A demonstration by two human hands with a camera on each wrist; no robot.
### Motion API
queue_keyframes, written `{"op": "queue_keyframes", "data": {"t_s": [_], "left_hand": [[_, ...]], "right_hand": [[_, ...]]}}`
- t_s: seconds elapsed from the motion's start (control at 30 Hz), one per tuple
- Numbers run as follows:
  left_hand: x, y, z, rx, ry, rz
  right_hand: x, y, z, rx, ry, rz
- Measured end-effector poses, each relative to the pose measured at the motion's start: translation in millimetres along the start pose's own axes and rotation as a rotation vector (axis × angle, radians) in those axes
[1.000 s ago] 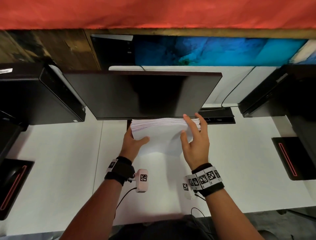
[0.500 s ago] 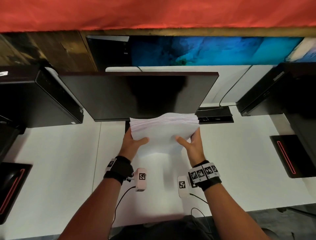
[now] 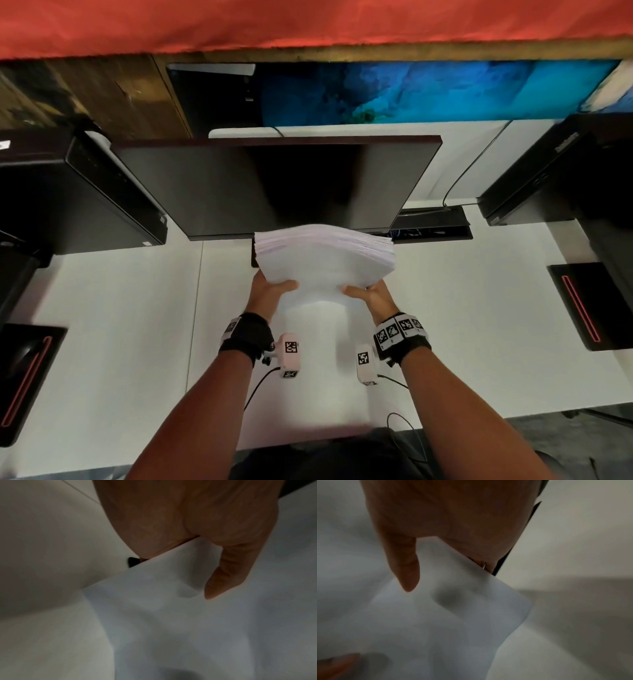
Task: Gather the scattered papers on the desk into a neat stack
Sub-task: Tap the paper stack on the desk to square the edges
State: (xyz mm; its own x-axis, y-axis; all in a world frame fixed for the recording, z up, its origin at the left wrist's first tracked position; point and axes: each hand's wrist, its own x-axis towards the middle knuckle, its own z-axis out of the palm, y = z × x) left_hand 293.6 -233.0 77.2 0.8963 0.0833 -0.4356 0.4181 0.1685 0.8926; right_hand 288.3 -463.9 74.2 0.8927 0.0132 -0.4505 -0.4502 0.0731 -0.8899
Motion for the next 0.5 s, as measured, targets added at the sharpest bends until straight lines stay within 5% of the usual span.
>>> {"op": "queue_keyframes", "data": {"t_s": [0.5], "left_hand": [[1.5, -18.5, -3.0, 0.085, 0.087, -0.017]], "right_hand": [[17.5, 11.6, -3.0, -0.15, 0.147, -0.046]]}}
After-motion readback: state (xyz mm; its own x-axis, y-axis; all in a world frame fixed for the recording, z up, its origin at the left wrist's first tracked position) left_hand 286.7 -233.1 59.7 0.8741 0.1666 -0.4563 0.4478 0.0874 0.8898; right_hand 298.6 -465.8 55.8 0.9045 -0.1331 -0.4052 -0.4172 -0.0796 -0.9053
